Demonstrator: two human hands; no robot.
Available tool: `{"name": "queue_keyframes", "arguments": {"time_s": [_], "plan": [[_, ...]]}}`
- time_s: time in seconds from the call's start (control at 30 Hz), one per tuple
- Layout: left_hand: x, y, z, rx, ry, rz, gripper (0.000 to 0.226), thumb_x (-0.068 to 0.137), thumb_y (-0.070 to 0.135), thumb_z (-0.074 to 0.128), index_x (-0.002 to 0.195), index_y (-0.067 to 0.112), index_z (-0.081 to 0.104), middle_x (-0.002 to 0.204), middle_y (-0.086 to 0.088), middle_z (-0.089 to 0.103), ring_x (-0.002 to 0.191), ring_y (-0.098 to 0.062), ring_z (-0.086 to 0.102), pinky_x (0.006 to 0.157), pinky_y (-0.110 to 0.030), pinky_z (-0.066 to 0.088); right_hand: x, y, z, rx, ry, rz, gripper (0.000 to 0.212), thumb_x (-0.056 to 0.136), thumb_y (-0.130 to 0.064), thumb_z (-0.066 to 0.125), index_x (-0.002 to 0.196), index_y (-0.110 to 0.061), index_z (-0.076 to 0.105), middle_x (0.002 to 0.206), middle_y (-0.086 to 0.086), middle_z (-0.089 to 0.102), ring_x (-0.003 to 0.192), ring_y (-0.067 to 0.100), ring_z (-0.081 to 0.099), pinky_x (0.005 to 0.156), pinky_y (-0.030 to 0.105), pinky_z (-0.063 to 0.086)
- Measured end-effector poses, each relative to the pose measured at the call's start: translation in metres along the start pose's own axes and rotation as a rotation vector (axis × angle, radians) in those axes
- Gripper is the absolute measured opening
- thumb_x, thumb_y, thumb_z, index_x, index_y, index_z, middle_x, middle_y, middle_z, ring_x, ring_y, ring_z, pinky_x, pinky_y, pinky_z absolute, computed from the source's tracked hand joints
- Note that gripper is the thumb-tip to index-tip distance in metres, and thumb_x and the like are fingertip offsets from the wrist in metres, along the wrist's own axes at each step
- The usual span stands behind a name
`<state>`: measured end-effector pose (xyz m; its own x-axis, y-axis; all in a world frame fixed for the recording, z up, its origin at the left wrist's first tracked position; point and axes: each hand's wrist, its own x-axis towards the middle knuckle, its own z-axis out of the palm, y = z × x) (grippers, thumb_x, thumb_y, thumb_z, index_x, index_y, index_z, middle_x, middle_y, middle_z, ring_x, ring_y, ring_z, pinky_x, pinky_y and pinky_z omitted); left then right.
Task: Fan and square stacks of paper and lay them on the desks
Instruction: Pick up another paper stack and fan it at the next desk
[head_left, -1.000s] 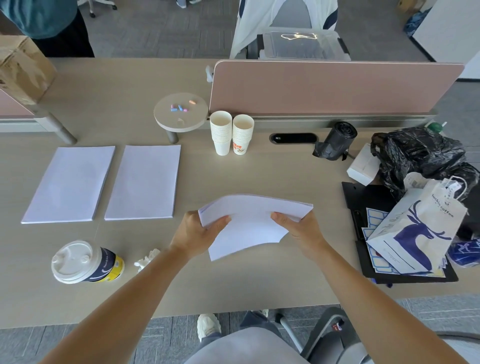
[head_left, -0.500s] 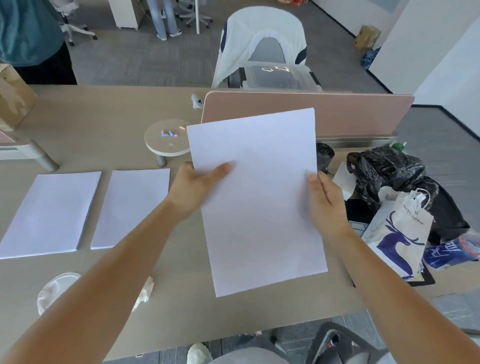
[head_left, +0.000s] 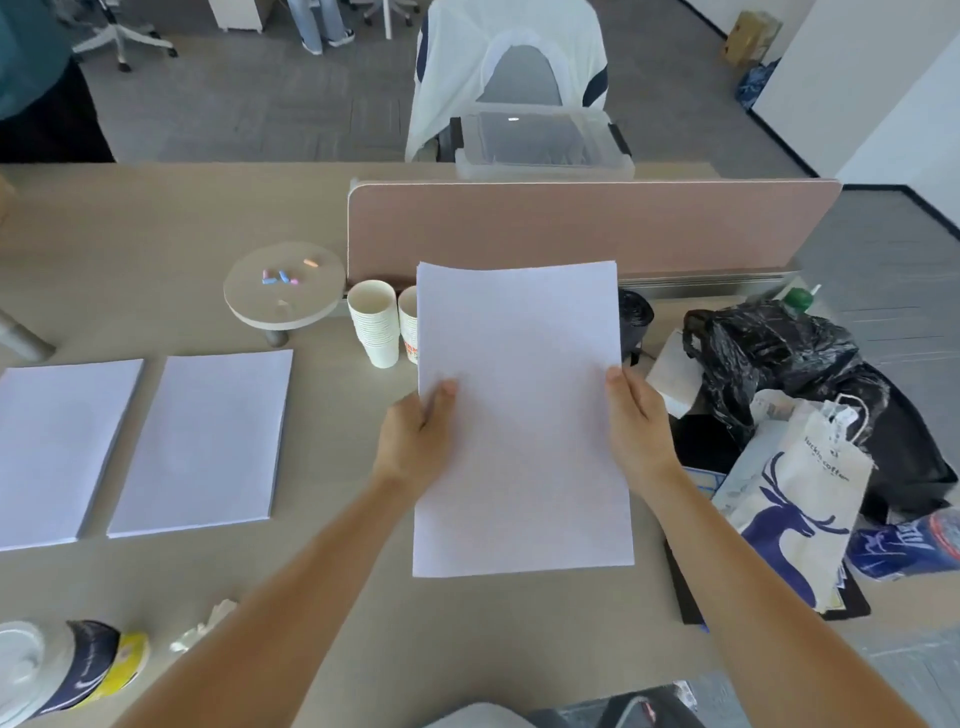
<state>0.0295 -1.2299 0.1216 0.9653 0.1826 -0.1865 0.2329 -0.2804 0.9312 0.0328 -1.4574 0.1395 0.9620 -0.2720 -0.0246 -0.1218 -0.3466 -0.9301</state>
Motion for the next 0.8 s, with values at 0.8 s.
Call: {"name": "queue_keyframes", "arguments": {"time_s": [0.8], "plan": [[0.160, -0.087, 0.162, 0.345, -0.029, -0.530, 0.038, 0.096, 0.045, 0.046, 0.081, 0.015, 0.065, 0.079, -0.011, 0.066, 0.080, -0.034, 0.065, 0.071, -0.035, 0.052, 0.181, 0.172, 0.041, -0.415, -0.258, 0.428, 0.028, 0.103, -0.025, 0.030, 0.083, -0.010, 0.042, 0.077, 0.007, 0.051, 0.079, 0.033, 0.053, 0.069, 0.041, 0.040]]}}
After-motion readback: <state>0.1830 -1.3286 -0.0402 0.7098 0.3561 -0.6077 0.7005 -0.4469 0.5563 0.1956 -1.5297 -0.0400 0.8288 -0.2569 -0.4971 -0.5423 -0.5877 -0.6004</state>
